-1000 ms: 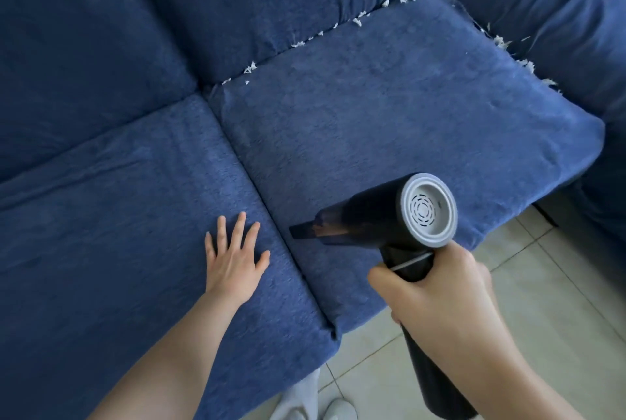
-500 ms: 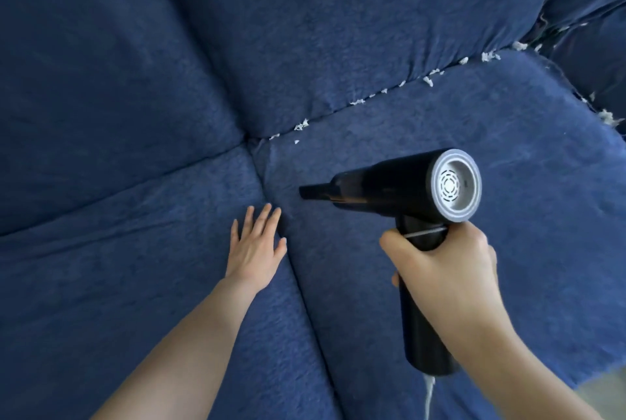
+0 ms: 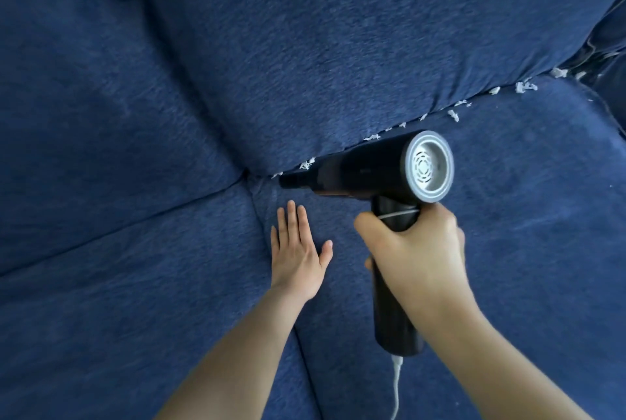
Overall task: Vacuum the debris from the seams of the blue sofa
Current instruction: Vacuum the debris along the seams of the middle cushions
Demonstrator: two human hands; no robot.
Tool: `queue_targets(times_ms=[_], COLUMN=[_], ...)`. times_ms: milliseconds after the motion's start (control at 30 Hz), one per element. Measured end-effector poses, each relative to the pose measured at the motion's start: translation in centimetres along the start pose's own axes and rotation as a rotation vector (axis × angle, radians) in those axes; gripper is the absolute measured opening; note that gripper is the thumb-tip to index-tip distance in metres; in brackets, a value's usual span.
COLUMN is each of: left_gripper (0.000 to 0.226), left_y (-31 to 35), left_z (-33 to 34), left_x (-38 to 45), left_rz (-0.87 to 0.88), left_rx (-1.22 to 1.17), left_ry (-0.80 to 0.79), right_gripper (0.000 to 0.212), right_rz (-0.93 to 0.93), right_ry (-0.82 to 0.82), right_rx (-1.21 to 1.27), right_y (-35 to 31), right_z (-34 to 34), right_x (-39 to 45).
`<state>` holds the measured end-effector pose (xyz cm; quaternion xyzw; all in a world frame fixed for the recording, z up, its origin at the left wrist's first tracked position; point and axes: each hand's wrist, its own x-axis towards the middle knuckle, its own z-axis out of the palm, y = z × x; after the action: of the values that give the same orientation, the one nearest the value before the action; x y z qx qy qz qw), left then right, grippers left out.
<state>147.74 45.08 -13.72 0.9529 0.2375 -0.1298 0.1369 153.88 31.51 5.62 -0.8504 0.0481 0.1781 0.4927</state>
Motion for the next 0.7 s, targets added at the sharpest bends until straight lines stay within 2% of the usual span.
queue_targets(times_ms=[267,400,567,700], left_gripper=[0.084,0.082,0.083,0.082], left_y=[0.0,0.2,0.1,1.2], left_z=[0.9,-0.1,-0.2,-0.8], left_x=[0.1,-0.3,1.2,2.1], left_rz=[-0.007,0.023,0.049,0.048], left_rx=[0.001,-0.040,-0.069,-0.031], left_ry=[0.042,-0.009,0.085,0.007], right_gripper=[0.023,0.021,0.020,0.018], right_rz=[0.169,0.198,0.206,0.217], right_ry=[0.041,0.043,0.077,0.074], right_rx=[0.182,0.206,0.238,0.249], right_y=[1.3,2.1,2.6,3.1], right_z=[4.0,2.7,-0.2,0.8], right_x=[-0.1,-0.8,-0.9,0.4])
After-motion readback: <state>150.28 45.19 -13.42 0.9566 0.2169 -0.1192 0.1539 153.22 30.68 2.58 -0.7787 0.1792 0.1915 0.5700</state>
